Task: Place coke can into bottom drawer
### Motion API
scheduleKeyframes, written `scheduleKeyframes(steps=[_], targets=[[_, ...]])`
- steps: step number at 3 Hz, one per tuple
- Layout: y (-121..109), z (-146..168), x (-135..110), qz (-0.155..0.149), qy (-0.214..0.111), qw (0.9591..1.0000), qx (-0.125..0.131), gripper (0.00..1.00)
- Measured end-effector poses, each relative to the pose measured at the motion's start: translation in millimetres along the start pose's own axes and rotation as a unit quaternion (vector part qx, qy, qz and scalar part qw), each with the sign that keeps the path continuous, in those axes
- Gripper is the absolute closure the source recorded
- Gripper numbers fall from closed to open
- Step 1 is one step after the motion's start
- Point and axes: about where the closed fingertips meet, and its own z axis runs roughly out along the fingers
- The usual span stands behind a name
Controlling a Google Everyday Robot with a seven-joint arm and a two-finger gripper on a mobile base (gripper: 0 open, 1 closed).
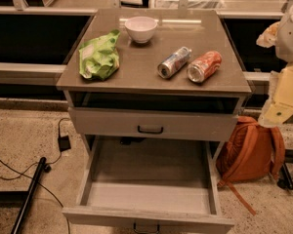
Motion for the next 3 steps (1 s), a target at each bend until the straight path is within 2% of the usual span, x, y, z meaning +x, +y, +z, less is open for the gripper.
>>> scheduleKeyframes(steps=[1, 2, 3], targets=[[0.0, 0.0, 0.0, 0.000, 0.000, 1.0000, 0.000, 0.00], [-23.4, 7.0, -14.2, -0.046, -0.004, 0.9989, 0.001, 0.00], [-73.9, 24.6, -33.8, -0.125, -0.015, 0.9921, 0.007, 0.00]])
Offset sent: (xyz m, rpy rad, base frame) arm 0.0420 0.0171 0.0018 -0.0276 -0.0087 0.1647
